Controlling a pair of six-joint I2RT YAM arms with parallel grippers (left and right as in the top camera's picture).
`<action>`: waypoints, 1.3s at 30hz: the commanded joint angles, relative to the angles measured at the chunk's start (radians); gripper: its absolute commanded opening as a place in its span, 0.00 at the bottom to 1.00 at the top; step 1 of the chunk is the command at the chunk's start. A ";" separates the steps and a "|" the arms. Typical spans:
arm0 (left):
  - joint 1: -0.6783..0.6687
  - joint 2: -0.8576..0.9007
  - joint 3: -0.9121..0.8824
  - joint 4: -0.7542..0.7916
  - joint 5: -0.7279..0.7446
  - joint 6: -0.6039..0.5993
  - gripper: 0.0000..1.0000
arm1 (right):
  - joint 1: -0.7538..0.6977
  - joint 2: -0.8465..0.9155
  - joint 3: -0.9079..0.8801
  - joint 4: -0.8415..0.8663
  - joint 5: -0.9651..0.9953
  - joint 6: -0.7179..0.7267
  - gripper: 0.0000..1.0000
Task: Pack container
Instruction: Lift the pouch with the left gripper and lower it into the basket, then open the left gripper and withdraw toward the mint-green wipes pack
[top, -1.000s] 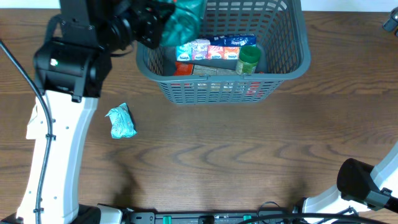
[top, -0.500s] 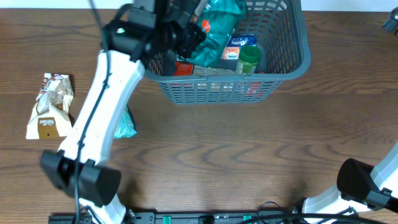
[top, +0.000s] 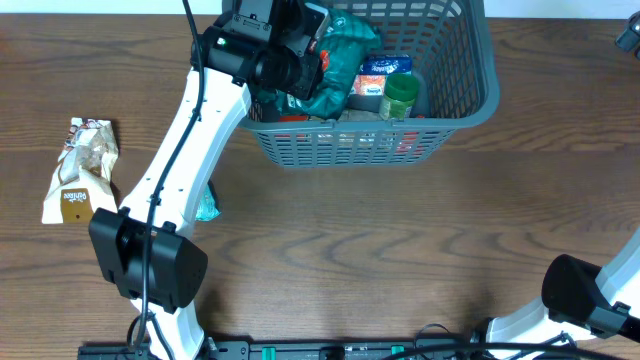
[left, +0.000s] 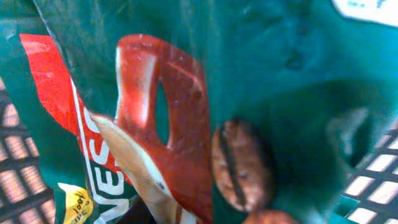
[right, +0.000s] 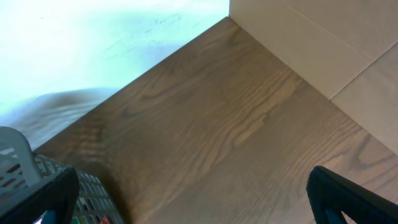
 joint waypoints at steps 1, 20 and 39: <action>0.003 -0.023 0.034 0.003 -0.053 -0.016 0.06 | -0.004 -0.010 0.005 -0.002 0.000 0.010 0.99; 0.006 -0.079 0.035 0.104 0.112 -0.008 0.99 | -0.004 -0.010 0.005 -0.002 0.000 0.010 0.99; 0.253 -0.408 0.137 -0.340 -0.435 -0.391 0.99 | -0.003 -0.010 0.005 -0.002 0.000 0.010 0.99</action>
